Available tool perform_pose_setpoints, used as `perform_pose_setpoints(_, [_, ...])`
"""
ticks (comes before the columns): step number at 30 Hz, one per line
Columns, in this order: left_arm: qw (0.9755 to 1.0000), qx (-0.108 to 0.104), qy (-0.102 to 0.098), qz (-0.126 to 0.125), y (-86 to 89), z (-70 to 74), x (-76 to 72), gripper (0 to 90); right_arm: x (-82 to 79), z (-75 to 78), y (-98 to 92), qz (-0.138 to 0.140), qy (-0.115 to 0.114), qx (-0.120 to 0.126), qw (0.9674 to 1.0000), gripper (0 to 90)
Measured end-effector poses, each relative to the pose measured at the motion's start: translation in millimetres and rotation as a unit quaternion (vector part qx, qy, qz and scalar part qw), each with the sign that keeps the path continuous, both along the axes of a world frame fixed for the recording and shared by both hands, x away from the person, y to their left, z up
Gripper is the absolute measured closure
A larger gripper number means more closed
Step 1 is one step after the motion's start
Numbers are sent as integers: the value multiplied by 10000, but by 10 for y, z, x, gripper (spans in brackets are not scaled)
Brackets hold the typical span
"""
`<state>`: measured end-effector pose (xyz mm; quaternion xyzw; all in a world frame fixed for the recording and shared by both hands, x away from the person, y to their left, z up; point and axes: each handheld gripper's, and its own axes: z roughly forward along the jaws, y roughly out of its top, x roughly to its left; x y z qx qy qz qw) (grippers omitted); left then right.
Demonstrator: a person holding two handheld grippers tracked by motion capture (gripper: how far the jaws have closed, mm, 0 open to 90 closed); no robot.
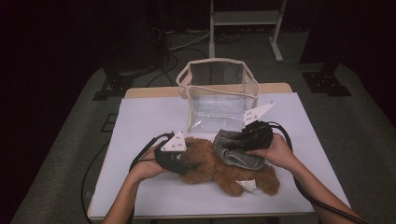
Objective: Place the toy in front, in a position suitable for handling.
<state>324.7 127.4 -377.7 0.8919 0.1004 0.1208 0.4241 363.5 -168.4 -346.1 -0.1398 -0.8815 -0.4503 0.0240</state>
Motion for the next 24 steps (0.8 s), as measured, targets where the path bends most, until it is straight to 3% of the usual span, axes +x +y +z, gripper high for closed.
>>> perform_pose_setpoints(3, [10000, -66, 8, -49, 48, 3, -13, 296, 27, -75, -13, -3, 60, -29, 10000, 776])
perform_pose_setpoints(7, [9998, -165, 62, -13, 100, 9, -49, 221, 38, -115, -224, -184, 135, 34, 9997, 776])
perform_pose_setpoints(11, [9997, -222, 133, -10, 105, -31, -43, 257, 14, -87, -365, -341, 101, -9, 9994, 777])
perform_pose_setpoints(19, [9999, -117, 74, 64, 82, -43, 27, 353, 42, -89, -151, -158, 112, 56, 9998, 776])
perform_pose_setpoints(24, [9996, -239, 138, -27, 114, -13, 18, 356, 72, -123, -246, -228, 162, 96, 9996, 776])
